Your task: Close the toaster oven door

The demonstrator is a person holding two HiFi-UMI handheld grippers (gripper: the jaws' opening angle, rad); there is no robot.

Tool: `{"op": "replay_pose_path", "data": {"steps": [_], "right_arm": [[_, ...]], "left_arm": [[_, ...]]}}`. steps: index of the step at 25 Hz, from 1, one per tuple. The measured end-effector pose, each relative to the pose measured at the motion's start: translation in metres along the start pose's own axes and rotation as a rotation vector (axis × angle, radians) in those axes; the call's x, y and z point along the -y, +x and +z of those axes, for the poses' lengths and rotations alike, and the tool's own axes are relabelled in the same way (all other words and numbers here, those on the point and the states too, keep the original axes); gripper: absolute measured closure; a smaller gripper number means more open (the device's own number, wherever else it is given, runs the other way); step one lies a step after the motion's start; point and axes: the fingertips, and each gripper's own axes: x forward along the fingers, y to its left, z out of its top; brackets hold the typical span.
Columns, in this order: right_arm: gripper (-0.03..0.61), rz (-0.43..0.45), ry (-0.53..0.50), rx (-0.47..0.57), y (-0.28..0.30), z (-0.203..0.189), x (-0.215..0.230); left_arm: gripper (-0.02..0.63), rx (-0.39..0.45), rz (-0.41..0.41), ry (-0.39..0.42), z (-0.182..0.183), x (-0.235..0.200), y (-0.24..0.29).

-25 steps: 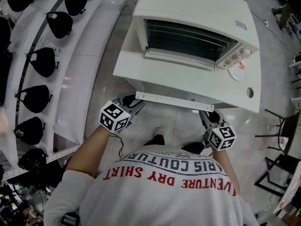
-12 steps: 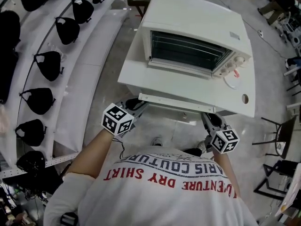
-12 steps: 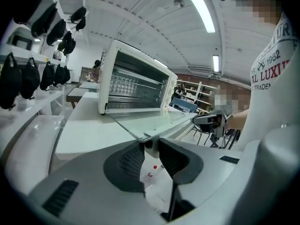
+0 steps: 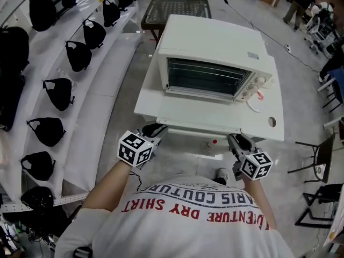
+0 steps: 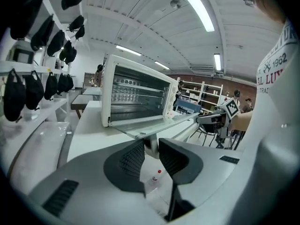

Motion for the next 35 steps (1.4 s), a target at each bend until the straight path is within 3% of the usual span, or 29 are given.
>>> {"op": "replay_pose_path", "data": {"steps": [7, 20, 24, 32, 35], "right_arm": [[0.449, 0.008, 0.014, 0.030, -0.003, 0.015, 0.001], [0.446, 0.017, 0.003, 0.137, -0.007, 0.070, 0.002], [0.444, 0.050, 0.017, 0.152, -0.002, 0.089, 0.004], [0.443, 0.071, 0.077, 0.180, 0.004, 0.121, 0.011], [0.440, 0.103, 0.103, 0.202, 0.009, 0.135, 0.015]], "left_arm": [[0.501, 0.011, 0.024, -0.019, 0.015, 0.001, -0.002], [0.500, 0.116, 0.052, -0.031, 0.068, -0.005, -0.008], [0.500, 0.149, 0.048, -0.075, 0.087, -0.012, -0.008], [0.500, 0.151, 0.073, -0.043, 0.119, -0.019, -0.004], [0.500, 0.174, 0.069, -0.065, 0.133, -0.026, -0.002]]}}
